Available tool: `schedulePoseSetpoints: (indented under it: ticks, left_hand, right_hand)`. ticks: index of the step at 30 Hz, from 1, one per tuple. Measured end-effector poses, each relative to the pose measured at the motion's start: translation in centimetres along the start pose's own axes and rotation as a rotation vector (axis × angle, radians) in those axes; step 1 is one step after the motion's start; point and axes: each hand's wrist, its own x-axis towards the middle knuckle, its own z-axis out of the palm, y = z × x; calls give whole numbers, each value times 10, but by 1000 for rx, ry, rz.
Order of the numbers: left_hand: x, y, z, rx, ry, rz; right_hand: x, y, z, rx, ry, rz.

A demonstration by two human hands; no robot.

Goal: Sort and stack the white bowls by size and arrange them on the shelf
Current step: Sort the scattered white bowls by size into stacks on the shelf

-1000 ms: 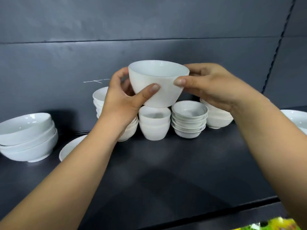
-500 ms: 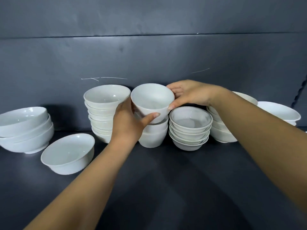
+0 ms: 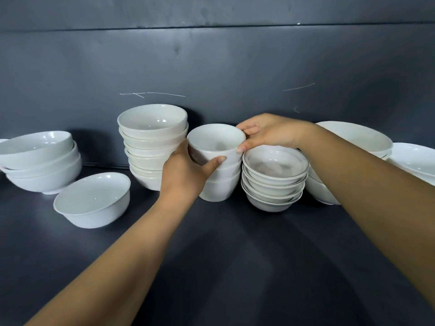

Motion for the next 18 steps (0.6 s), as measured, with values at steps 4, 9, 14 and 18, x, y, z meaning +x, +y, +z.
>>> schedulePoseSetpoints:
  ticks: [4,9,14,18]
  left_hand:
    - [-1,-1,2,13,16,5]
    - [-3,-6,5,34,37,23]
    - [-17,-2,-8,92,-3,106]
    - [-45,-8,-53,58,-45,239]
  right_hand:
    - [-1,0,2,-11,11,4]
    - [-5,3,6,-11,80,-1]
    - [-21,-4,22,-58,275,7]
    - [-42,-28,47,-45,483,-81]
